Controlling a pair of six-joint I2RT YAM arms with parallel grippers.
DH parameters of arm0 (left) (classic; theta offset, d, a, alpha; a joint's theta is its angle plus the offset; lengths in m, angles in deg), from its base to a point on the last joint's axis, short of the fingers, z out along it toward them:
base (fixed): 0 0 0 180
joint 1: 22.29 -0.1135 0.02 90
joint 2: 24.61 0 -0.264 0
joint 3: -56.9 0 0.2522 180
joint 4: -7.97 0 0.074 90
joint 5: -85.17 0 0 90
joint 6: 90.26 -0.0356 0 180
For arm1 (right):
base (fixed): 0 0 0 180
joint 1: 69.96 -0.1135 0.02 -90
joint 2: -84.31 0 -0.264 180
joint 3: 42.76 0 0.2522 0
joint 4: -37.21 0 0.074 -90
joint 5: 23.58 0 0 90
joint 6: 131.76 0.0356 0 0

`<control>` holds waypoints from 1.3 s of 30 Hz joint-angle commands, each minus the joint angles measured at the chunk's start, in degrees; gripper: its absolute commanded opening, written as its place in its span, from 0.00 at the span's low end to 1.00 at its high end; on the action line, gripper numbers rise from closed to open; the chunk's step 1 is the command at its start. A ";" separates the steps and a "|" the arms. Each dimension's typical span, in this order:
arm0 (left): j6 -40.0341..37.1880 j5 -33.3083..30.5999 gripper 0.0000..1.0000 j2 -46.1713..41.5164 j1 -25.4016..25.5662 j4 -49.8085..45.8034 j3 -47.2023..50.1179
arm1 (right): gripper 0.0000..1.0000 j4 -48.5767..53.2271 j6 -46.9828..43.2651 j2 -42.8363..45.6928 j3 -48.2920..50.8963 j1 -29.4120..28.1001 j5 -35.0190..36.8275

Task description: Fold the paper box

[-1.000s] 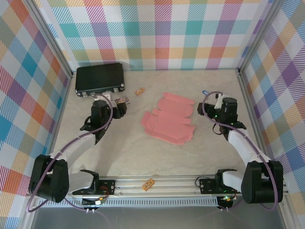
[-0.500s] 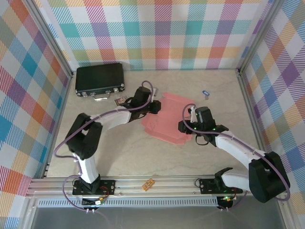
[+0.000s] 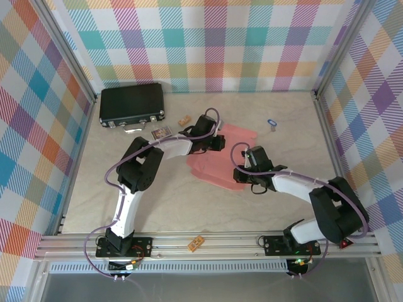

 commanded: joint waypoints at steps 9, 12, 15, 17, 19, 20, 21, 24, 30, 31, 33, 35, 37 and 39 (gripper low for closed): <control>1.67 -8.44 0.00 -4.67 0.53 -1.91 9.95 | 0.14 4.96 4.29 -7.22 -4.86 -0.81 8.58; 3.27 -8.78 0.00 -7.95 0.56 -1.33 14.67 | 0.14 5.63 3.91 -6.93 -5.14 -0.81 11.01; 5.77 -8.76 0.00 -11.67 0.73 -0.54 19.63 | 0.15 6.37 2.50 -7.01 -6.26 -0.79 12.94; 7.71 -8.57 0.00 -14.32 1.38 0.08 23.09 | 0.15 7.23 1.03 -7.83 -8.02 -0.72 14.01; 9.75 -8.48 0.00 -16.79 2.58 1.24 26.36 | 0.15 7.78 -0.52 -9.04 -10.06 -0.76 14.56; 10.76 -8.39 0.00 -18.09 3.28 2.05 27.91 | 0.15 8.24 -1.16 -9.77 -11.28 -0.72 14.93; 11.79 -7.93 0.00 -19.13 3.70 2.45 29.01 | 0.15 8.90 -1.60 -10.26 -12.54 -0.80 15.30; 14.72 -5.88 0.00 -22.82 3.76 4.24 31.39 | 0.15 12.96 -2.29 -10.21 -16.73 -0.85 15.94; 11.66 -7.77 0.10 -26.59 1.47 -0.48 27.26 | 0.17 13.46 -4.62 -5.26 -17.23 -0.97 7.15; 10.67 -8.22 0.11 -26.22 0.71 -1.68 25.91 | 0.17 13.70 -5.15 -4.66 -16.91 -1.24 5.42; 8.11 -9.64 0.12 -24.73 -0.57 -3.56 23.28 | 0.16 14.35 -5.35 -3.87 -16.11 -2.06 3.36; 5.87 -10.39 0.10 -21.91 -2.09 -5.51 20.14 | 0.16 14.31 -4.89 -3.05 -14.54 -3.02 1.95; 3.63 -10.28 0.08 -18.70 -3.46 -7.45 16.63 | 0.15 13.56 -4.14 -2.34 -12.78 -3.76 1.25; 1.67 -10.90 0.04 -15.60 -4.15 -9.05 13.45 | 0.15 12.75 -3.32 -1.97 -10.99 -4.36 0.84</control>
